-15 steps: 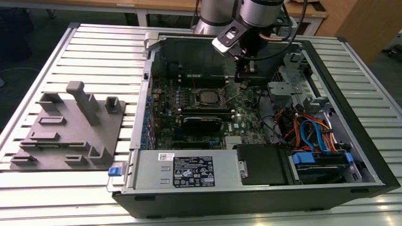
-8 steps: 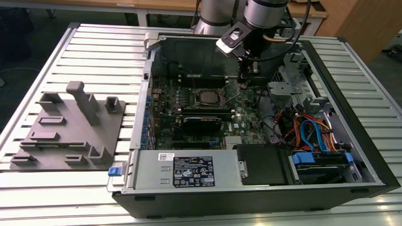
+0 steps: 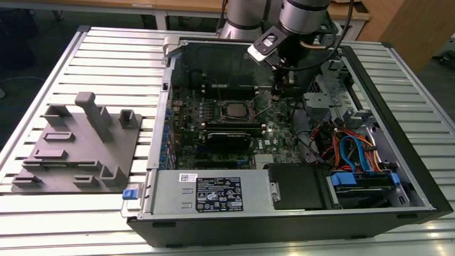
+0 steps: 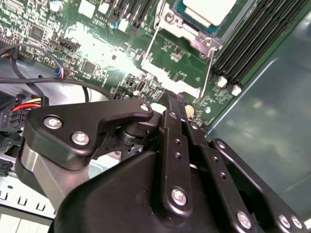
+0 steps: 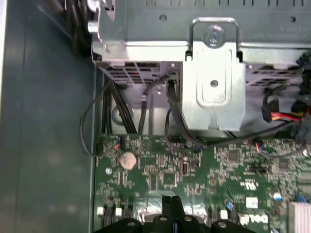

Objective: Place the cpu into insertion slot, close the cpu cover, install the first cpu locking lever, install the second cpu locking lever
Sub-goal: 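Close the cpu cover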

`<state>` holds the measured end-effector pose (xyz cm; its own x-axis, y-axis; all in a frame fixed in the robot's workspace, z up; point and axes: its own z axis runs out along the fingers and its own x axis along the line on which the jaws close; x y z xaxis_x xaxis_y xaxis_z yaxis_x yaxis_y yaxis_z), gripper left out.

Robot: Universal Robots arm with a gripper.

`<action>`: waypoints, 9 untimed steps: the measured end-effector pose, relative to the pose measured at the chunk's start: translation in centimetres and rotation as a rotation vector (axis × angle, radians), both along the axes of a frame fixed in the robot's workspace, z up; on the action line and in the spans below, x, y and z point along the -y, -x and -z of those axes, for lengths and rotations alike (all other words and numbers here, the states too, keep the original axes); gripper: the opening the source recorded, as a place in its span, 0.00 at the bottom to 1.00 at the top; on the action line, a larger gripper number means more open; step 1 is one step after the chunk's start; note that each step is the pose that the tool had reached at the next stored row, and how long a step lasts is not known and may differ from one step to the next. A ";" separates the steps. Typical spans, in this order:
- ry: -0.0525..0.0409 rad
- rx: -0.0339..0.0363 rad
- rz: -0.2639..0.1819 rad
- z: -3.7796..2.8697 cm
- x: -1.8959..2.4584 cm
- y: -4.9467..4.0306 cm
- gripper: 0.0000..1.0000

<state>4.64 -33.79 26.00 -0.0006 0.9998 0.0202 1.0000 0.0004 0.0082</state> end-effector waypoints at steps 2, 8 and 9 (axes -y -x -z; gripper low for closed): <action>0.0001 0.0000 0.002 0.18 0.00 -0.29 0.10; 0.0000 -0.0007 0.005 0.91 0.00 -0.63 0.10; 0.0001 -0.0009 0.005 1.09 0.00 -0.62 0.10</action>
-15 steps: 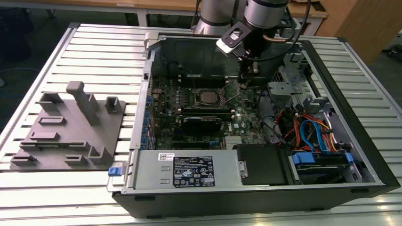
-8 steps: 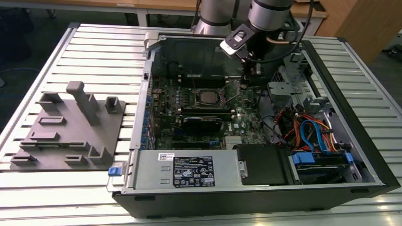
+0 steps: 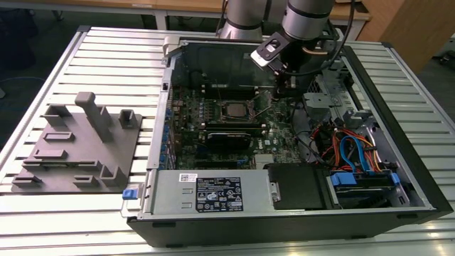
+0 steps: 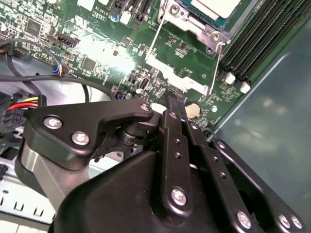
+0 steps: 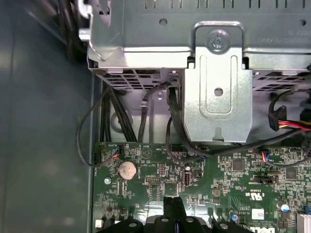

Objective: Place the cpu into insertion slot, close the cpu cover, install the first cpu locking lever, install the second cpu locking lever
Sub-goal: 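Close the cpu cover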

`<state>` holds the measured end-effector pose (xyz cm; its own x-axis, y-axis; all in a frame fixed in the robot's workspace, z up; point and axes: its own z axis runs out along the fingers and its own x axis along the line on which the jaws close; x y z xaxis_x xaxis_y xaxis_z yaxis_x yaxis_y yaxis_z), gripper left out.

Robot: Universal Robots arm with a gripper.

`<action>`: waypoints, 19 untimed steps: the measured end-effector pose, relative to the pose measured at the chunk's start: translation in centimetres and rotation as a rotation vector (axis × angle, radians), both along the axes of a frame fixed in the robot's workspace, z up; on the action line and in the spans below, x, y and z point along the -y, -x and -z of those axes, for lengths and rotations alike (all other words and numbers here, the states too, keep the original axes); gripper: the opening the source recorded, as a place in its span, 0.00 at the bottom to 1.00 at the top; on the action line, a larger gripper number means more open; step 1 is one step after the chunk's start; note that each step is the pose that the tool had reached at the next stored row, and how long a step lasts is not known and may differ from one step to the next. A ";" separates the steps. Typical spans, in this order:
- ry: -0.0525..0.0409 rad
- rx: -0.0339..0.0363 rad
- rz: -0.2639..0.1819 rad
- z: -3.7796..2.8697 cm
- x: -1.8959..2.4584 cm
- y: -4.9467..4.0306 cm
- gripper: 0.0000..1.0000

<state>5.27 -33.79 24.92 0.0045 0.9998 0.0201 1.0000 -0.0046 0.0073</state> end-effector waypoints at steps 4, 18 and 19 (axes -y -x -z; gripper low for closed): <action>-0.0001 -0.0029 0.000 0.48 -0.01 0.07 0.10; -0.0001 -0.0035 0.000 0.57 0.00 0.85 0.10; -0.0001 -0.0035 0.000 0.57 0.00 0.93 0.10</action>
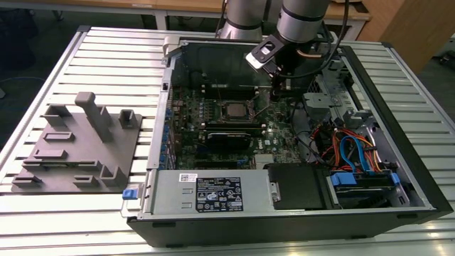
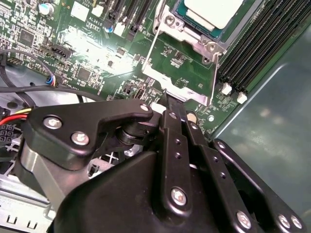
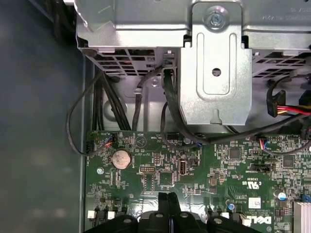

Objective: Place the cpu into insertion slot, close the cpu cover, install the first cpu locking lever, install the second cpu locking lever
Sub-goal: 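Close the cpu cover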

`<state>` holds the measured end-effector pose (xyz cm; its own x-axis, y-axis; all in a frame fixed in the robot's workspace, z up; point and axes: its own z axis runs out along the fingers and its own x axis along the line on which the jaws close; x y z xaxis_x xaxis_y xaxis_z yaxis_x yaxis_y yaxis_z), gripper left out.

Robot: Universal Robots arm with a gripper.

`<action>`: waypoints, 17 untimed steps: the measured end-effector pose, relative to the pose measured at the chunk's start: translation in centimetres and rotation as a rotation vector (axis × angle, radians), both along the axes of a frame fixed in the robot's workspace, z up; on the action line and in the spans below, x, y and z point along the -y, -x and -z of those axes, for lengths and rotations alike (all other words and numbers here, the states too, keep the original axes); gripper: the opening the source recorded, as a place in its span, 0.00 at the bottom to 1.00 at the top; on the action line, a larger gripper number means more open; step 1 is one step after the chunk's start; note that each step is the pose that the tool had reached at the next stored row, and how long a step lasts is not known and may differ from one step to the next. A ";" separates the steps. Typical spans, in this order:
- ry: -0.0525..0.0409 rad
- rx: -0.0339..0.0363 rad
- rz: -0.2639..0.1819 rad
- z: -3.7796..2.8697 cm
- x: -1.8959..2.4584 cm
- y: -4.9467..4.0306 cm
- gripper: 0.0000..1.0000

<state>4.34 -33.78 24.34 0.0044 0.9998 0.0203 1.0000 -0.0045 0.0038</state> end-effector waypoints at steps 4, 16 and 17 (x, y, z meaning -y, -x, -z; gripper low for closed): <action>0.0001 0.0000 0.000 0.00 0.00 0.26 0.10; 0.0000 0.0000 0.000 0.01 0.00 0.67 0.10; 0.0000 0.0000 0.000 0.00 0.00 0.69 0.10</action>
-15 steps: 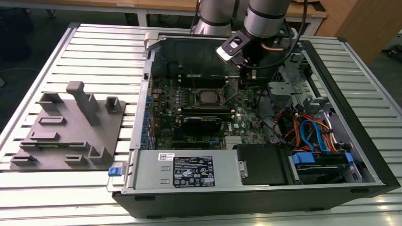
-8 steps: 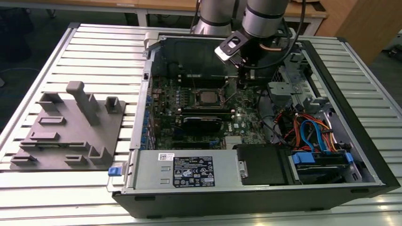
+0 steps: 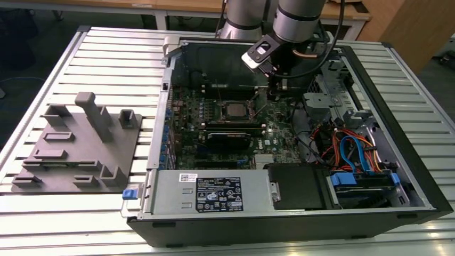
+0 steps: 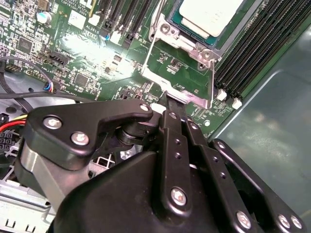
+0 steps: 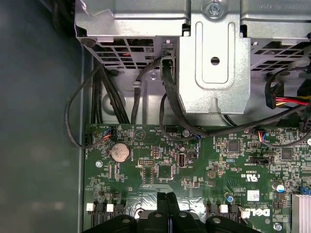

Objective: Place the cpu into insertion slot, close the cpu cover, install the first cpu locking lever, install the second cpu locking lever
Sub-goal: 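Close the cpu cover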

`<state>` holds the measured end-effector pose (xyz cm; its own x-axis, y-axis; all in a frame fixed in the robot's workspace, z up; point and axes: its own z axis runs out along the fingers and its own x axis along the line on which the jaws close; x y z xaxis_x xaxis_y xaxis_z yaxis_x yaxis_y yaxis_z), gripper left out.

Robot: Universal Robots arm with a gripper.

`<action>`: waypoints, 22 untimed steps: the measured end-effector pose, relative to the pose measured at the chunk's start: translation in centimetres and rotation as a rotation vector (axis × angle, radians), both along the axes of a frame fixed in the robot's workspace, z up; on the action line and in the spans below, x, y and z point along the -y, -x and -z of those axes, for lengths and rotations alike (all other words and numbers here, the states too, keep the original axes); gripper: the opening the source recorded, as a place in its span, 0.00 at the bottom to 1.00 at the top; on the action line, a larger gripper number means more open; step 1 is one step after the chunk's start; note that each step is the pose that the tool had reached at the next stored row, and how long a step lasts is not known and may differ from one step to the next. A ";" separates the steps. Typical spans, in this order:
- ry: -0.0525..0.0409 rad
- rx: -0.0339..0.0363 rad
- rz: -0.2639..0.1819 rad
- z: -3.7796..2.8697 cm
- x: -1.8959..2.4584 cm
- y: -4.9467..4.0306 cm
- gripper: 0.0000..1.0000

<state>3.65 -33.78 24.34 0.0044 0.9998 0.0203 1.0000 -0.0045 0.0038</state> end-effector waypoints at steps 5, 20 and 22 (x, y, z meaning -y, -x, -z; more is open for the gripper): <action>0.0000 0.0000 0.000 0.00 0.00 0.07 0.10; 0.0000 0.0000 0.000 0.00 0.00 0.54 0.10; 0.0000 0.0000 0.000 0.00 0.00 0.60 0.10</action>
<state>3.05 -33.78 24.34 0.0044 0.9998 0.0203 1.0000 -0.0045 0.0038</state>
